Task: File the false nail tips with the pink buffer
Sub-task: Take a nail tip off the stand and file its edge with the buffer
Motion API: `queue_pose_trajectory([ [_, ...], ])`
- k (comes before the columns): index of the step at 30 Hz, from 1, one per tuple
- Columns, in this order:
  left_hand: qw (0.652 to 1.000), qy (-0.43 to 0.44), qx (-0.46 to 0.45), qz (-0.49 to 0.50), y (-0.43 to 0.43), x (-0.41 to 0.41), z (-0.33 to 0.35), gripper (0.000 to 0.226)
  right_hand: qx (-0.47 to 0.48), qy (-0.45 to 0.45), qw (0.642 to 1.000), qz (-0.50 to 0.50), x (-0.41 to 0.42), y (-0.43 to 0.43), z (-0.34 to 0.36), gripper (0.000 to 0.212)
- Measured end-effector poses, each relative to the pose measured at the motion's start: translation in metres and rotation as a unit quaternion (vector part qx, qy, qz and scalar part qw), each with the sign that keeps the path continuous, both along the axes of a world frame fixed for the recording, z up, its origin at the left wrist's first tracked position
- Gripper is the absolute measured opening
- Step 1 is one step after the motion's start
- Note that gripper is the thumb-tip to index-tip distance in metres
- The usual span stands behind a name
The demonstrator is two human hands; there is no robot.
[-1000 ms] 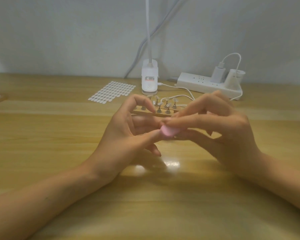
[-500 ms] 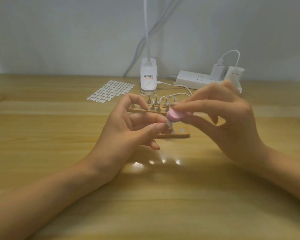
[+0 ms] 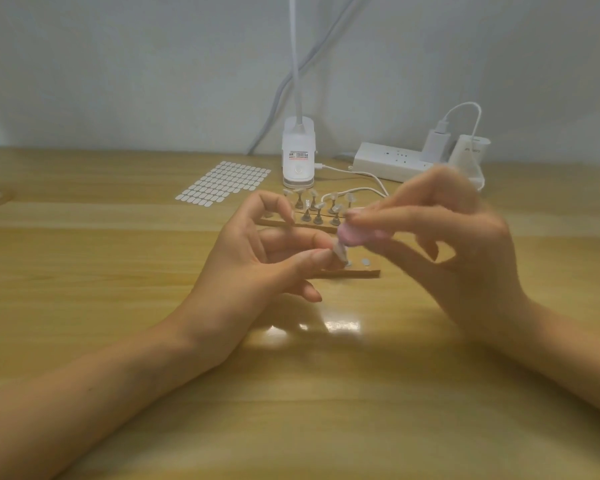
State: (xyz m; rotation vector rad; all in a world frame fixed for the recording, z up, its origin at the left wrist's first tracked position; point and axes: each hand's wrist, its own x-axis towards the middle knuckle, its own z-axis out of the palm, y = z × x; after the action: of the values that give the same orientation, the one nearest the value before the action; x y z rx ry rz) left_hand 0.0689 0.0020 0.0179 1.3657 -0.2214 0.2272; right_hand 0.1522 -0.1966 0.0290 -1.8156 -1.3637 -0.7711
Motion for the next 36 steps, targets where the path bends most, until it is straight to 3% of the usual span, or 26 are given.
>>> queue_pose_trajectory([
  [3, 1.0, 0.003, -0.005, -0.009, 0.0, -0.001, -0.001, 0.044, -0.001, 0.02, 0.999, 0.038, -0.002, -0.001, -0.002, 0.022],
  [6, 1.0, -0.002, -0.009, -0.016, -0.001, -0.001, 0.0, 0.045, 0.041, 0.129, 0.991, 0.023, 0.005, -0.005, 0.002, 0.032],
  [9, 1.0, 0.002, -0.015, -0.019, -0.001, -0.001, 0.0, 0.045, 0.064, 0.208, 0.973, 0.08, 0.004, -0.002, 0.0, 0.034],
  [16, 1.0, -0.005, 0.01, -0.025, -0.006, -0.003, 0.001, 0.049, 0.024, 0.226, 0.972, 0.066, 0.001, 0.0, -0.001, 0.021],
  [21, 0.999, -0.02, 0.041, 0.002, -0.004, -0.004, 0.002, 0.048, 0.113, 0.324, 0.933, 0.106, -0.002, 0.002, 0.004, 0.022],
  [26, 0.996, -0.034, 0.074, 0.038, -0.005, -0.003, 0.002, 0.047, 0.017, 0.21, 0.971, 0.118, -0.003, 0.005, 0.001, 0.023],
  [31, 0.996, -0.018, 0.072, 0.05, -0.004, -0.004, 0.002, 0.051, -0.015, 0.136, 0.984, 0.113, -0.001, 0.004, -0.001, 0.02],
  [36, 0.996, -0.002, 0.074, 0.059, -0.003, -0.002, 0.003, 0.053, -0.005, 0.119, 0.989, 0.085, 0.0, 0.004, -0.002, 0.024],
])
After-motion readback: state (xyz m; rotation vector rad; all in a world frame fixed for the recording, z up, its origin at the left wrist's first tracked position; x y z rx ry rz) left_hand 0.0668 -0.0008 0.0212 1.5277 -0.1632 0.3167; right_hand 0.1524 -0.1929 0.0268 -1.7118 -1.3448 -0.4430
